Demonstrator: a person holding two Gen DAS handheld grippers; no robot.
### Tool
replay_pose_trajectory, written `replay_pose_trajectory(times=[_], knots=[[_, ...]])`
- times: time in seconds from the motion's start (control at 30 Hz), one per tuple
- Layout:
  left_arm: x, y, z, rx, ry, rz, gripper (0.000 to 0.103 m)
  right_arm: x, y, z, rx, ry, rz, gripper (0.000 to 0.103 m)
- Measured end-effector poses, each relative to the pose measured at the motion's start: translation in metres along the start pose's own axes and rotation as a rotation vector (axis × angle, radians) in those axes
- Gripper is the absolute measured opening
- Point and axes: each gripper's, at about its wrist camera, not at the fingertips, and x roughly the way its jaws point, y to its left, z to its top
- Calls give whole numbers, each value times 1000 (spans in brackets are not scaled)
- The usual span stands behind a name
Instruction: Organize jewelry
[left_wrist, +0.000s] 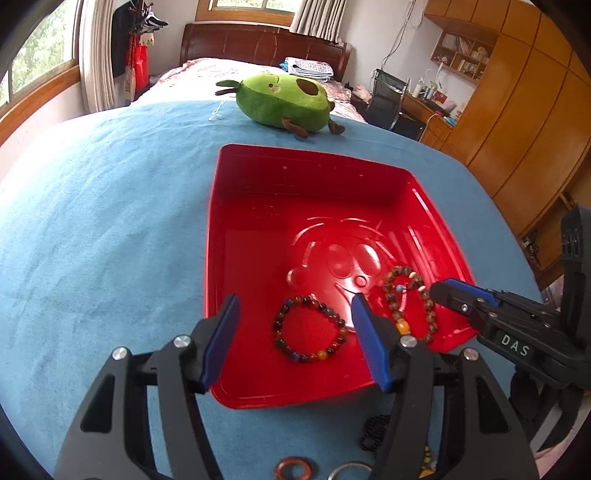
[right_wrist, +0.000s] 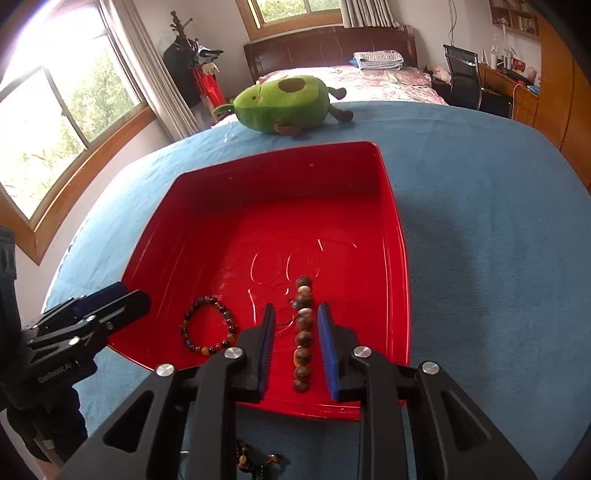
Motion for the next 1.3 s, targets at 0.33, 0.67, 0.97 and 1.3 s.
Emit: replay_pose_trajectory(times=[0.33, 0.67, 0.97, 1.3], knots=[[-41, -6, 1, 11, -105, 65, 91, -37, 3, -1, -22, -92, -60, 55], [-85, -17, -7, 26, -153, 96, 95, -80, 3, -14, -25, -153, -125, 79], [-98, -16, -38, 41, -35, 79, 95, -94, 1, -40, -33, -110, -97, 73], [-89, -3, -84, 39, 41, 134, 95, -89, 1, -68, -16, -57, -78, 60]])
